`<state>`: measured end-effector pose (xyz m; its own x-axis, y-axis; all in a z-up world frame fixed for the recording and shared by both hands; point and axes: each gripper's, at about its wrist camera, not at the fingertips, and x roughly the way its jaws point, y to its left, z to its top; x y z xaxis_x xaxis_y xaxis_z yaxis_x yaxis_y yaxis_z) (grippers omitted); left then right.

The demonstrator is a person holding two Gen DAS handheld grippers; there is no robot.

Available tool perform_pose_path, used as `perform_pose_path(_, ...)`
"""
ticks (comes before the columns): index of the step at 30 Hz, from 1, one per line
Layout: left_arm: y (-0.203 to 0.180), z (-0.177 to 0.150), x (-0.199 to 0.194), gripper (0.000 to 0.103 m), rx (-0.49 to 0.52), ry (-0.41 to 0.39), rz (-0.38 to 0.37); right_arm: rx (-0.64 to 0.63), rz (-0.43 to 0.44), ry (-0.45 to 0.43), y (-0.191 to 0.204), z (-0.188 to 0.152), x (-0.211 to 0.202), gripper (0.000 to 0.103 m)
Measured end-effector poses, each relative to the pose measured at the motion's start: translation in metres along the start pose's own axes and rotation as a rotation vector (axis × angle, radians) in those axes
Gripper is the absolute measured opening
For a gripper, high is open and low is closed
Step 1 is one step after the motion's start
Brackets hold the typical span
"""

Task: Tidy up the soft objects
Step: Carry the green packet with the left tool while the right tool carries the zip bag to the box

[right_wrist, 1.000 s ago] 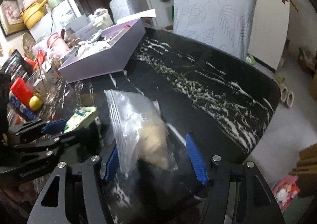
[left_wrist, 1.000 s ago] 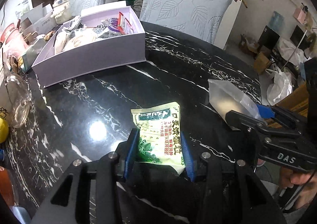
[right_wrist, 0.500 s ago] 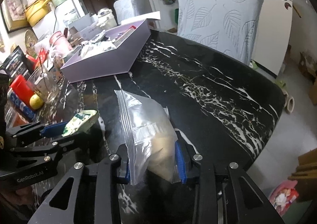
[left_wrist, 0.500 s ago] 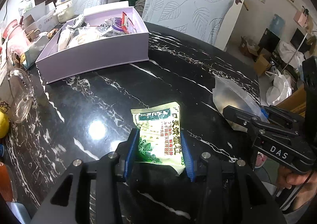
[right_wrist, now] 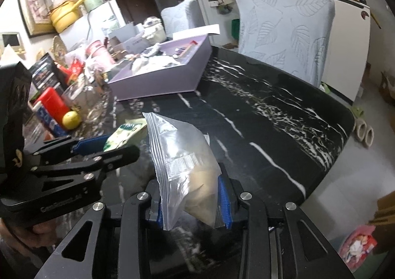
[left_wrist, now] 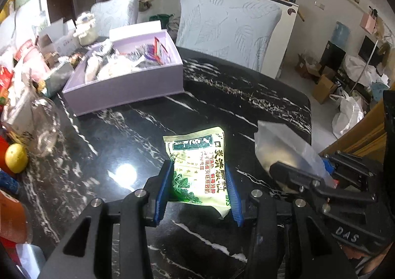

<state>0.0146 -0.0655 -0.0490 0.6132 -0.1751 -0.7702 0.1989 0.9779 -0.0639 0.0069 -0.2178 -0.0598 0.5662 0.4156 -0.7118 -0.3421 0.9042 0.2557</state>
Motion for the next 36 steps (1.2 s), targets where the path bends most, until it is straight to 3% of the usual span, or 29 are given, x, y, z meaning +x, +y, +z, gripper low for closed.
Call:
perform_pose_path(18,0.004,0.032,-0.055,0.041,-0.002,-0.157,0.001,-0.077,0.024,-0.120,0.032,0.032,-0.046,0.033)
perform_pose_path(36,0.037,0.111,-0.077,0.041,-0.040,-0.347,0.022,-0.133,0.046,-0.250,0.041,0.122,-0.051,0.033)
